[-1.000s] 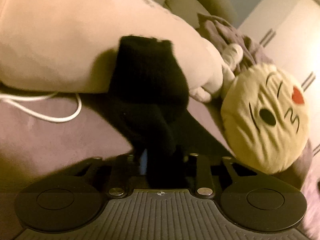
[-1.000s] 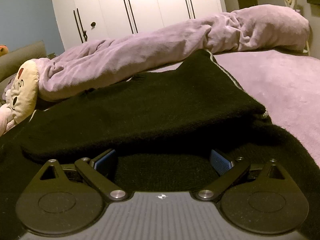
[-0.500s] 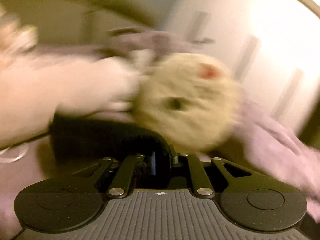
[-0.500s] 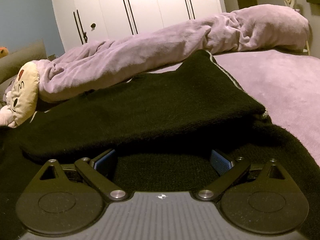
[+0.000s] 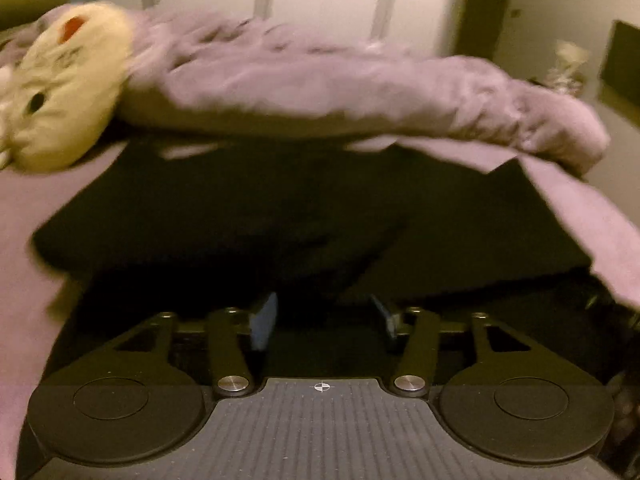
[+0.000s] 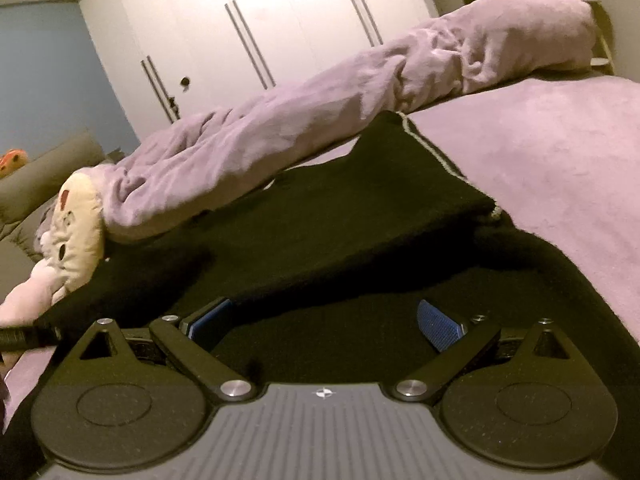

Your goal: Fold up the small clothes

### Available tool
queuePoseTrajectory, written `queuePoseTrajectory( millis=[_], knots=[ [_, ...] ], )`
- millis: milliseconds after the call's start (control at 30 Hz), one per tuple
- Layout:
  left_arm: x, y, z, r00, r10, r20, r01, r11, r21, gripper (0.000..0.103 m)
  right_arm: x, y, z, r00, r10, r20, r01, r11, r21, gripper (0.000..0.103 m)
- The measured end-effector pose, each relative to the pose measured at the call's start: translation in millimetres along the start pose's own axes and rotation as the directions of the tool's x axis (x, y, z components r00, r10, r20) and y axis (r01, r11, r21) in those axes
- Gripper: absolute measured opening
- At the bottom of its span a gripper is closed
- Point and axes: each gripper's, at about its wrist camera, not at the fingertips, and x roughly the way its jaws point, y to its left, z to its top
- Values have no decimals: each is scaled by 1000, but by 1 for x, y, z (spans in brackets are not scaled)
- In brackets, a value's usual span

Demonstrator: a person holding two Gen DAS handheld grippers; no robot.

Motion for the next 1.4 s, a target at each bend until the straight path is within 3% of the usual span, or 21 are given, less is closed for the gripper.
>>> queuePoseTrajectory(
  millis=[100, 200, 300, 400, 500, 567, 700, 733, 767, 833, 900, 1033, 1200, 1267, 1333, 1400],
  knots=[
    [-14, 23, -19, 997, 67, -44, -70, 994, -88, 65, 0, 12, 3, 998, 54, -16, -54, 999, 6, 99],
    [-31, 53, -33, 990, 124, -60, -134, 970, -204, 74, 7, 32, 7, 985, 167, -40, -164, 985, 57, 99],
    [-36, 70, -43, 989, 129, -70, -143, 955, -261, 77, 23, 56, 14, 970, 240, -48, -234, 966, 110, 98],
    [-37, 72, -49, 989, 132, -70, -146, 955, -258, 79, 52, 75, 25, 959, 274, -74, -254, 944, 210, 98],
    [-41, 68, -58, 990, 129, -49, -137, 958, -252, 83, 87, 96, 31, 961, 243, -133, -207, 949, 236, 93],
    [-44, 69, -62, 991, 126, -38, -131, 957, -259, 85, 113, 105, 31, 961, 186, -204, -132, 958, 254, 79],
    [-46, 68, -66, 992, 123, -22, -124, 962, -244, 88, 138, 113, 29, 959, 148, -241, -74, 954, 291, 70],
    [-46, 69, -66, 993, 121, -19, -122, 962, -245, 88, 141, 114, 29, 957, 167, -237, -90, 949, 303, 59],
    [-45, 70, -66, 993, 118, -16, -118, 962, -246, 88, 144, 115, 29, 951, 192, -242, -107, 940, 324, 41],
    [-45, 71, -67, 994, 110, -12, -109, 962, -252, 89, 152, 116, 26, 943, 209, -259, -107, 928, 356, 24],
    [-45, 72, -67, 994, 104, -9, -103, 962, -253, 89, 155, 117, 25, 945, 212, -248, -116, 929, 350, 17],
    [-48, 74, -67, 995, 97, -7, -95, 959, -266, 89, 143, 120, 35, 957, 224, -182, -161, 937, 310, 10],
    [-52, 79, -61, 996, 91, -14, -91, 942, -323, 89, 84, 123, 74, 984, 162, 75, -169, 979, 110, 8],
    [-52, 80, -59, 995, 94, -18, -95, 938, -332, 89, 57, 113, 85, 978, 69, 197, -77, 997, 33, 8],
    [-50, 78, -56, 994, 105, -28, -108, 937, -333, 89, 45, 96, 90, 965, -48, 258, 50, 999, -4, 10],
    [-47, 74, -54, 993, 111, -37, -117, 937, -328, 90, 47, 72, 92, 965, -121, 233, 121, 993, 13, 26]
  ],
)
